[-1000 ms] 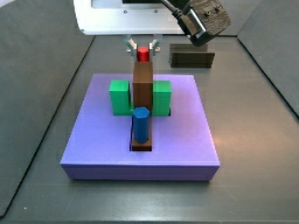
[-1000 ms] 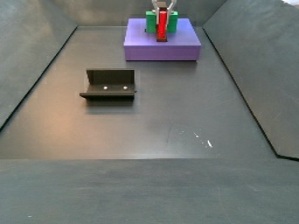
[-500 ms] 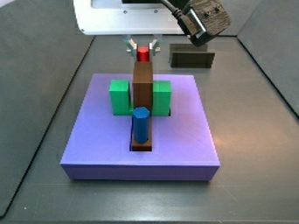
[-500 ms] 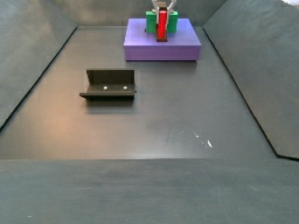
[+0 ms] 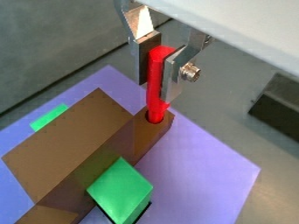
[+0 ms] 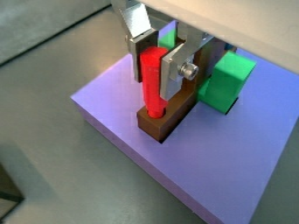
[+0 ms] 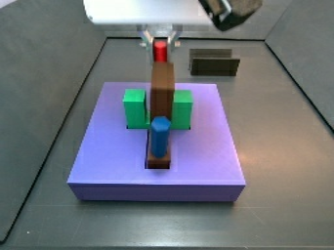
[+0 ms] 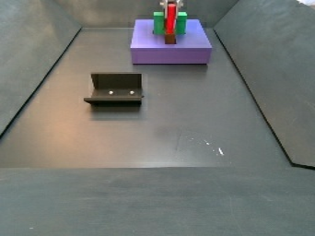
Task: Pick up the red object. Move up. Place the red object on the fixture. Regrasp the red object. Move to above the board. Insert the red object.
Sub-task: Insert the red object.
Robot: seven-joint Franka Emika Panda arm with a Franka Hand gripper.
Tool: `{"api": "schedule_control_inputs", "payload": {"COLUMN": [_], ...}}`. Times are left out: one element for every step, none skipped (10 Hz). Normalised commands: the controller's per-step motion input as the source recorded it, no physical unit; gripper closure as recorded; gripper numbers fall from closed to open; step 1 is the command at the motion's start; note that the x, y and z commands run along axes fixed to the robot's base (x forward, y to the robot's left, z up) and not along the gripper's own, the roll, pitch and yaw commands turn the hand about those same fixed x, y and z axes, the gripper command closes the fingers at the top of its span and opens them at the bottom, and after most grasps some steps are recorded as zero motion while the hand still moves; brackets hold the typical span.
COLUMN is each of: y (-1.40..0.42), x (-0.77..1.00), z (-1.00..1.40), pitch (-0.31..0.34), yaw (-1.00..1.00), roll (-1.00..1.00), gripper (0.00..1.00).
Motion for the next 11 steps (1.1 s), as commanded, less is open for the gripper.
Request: {"api": "schedule_control_inputs", "payload": {"y": [0.0, -0.03, -0.07, -0.12, -0.17, -0.2, -0.01, 0.0, 0.06, 0.12, 0.21], "x": [0.05, 0.0, 0.0, -0.03, -0.05, 0.0, 0.05, 0.03, 0.0, 0.07, 0.12], "z": [-0.38, -0.5, -0.77, -0.78, -0.73, -0.65, -0.62, -0.28, -0.07, 0.09, 0.25], "pitch": [-0.034, -0.073, -0.147, -0.137, -0.116, -0.119, -0.086, -0.014, 0.0, 0.074, 0.14], "yaw": [0.0, -0.01, 0.0, 0.0, 0.0, 0.0, -0.03, -0.03, -0.05, -0.07, -0.13], "roll": [-0.07, -0.08, -0.08, -0.12, -0.16, -0.2, -0.23, -0.11, -0.09, -0.1, -0.13], "gripper": [1.0, 1.0, 1.0, 1.0, 1.0, 1.0, 1.0, 1.0, 1.0, 1.0, 1.0]}}
